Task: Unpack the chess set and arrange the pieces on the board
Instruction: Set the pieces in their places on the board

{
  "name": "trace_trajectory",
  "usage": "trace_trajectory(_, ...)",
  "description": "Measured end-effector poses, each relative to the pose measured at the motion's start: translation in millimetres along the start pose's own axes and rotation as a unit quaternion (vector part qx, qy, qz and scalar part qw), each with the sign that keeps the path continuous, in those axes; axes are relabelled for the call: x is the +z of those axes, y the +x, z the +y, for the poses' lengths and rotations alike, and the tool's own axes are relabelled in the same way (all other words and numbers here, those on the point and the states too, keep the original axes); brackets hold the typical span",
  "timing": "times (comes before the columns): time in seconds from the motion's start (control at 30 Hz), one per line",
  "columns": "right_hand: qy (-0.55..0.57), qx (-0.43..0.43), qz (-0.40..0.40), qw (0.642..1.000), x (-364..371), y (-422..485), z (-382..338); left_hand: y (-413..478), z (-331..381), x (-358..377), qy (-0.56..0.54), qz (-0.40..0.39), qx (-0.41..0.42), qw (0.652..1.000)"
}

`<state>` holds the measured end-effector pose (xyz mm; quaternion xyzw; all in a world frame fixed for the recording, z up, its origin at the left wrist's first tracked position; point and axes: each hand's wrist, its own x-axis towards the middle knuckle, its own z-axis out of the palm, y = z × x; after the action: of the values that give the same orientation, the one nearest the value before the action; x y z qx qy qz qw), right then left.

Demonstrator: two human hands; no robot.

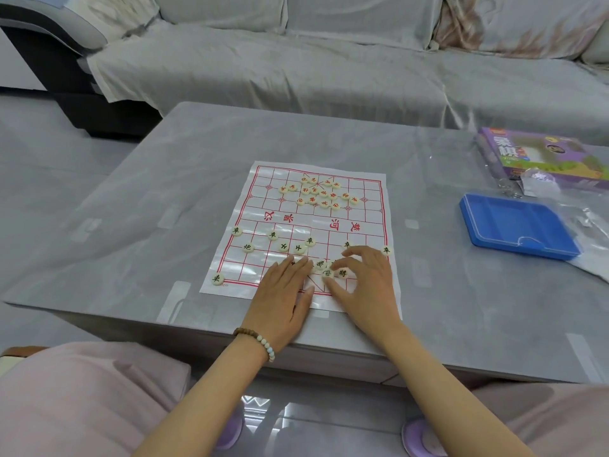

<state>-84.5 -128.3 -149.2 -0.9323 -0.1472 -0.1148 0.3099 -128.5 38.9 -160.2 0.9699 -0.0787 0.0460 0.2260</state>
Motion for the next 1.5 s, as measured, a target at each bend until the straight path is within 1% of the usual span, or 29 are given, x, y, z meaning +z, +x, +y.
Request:
trace_trajectory(0.1,-0.024,0.018,0.018,0.999,-24.5,0.1,21.7,1.9,4.3,-0.1,0.019,-0.009,0.013,1.000)
trace_trajectory(0.2,-0.065,0.055,-0.004,0.996,-38.5,4.7,44.8,10.5,12.5,-0.3,0.036,-0.004,0.025,0.999)
trace_trajectory(0.33,-0.101,0.055,-0.043,0.992,-37.1,5.3,56.1,21.4,22.1,2.6,0.065,0.008,0.023,0.998)
trace_trajectory(0.5,-0.115,0.084,0.017,0.990,-26.8,0.5,50.5,21.1,19.8,7.8,0.046,0.025,-0.005,0.999)
trace_trajectory(0.57,-0.105,0.088,0.013,0.990,-23.8,3.5,49.9,20.5,20.1,6.8,0.040,0.030,-0.009,0.999)
trace_trajectory(0.73,-0.078,0.051,-0.002,0.996,-19.8,7.4,54.9,20.8,20.1,7.0,0.045,0.001,-0.012,0.999)
trace_trajectory(0.9,-0.069,0.077,0.017,0.995,-20.9,7.4,54.1,20.1,20.7,6.9,0.042,-0.005,-0.014,0.999)
trace_trajectory(0.97,-0.069,0.080,0.009,0.994,-19.2,8.4,55.0,19.9,20.3,7.0,0.041,-0.007,-0.013,0.999)
trace_trajectory(1.5,-0.060,0.075,0.010,0.995,-17.3,7.4,58.7,20.0,17.7,9.1,0.020,-0.004,-0.013,1.000)
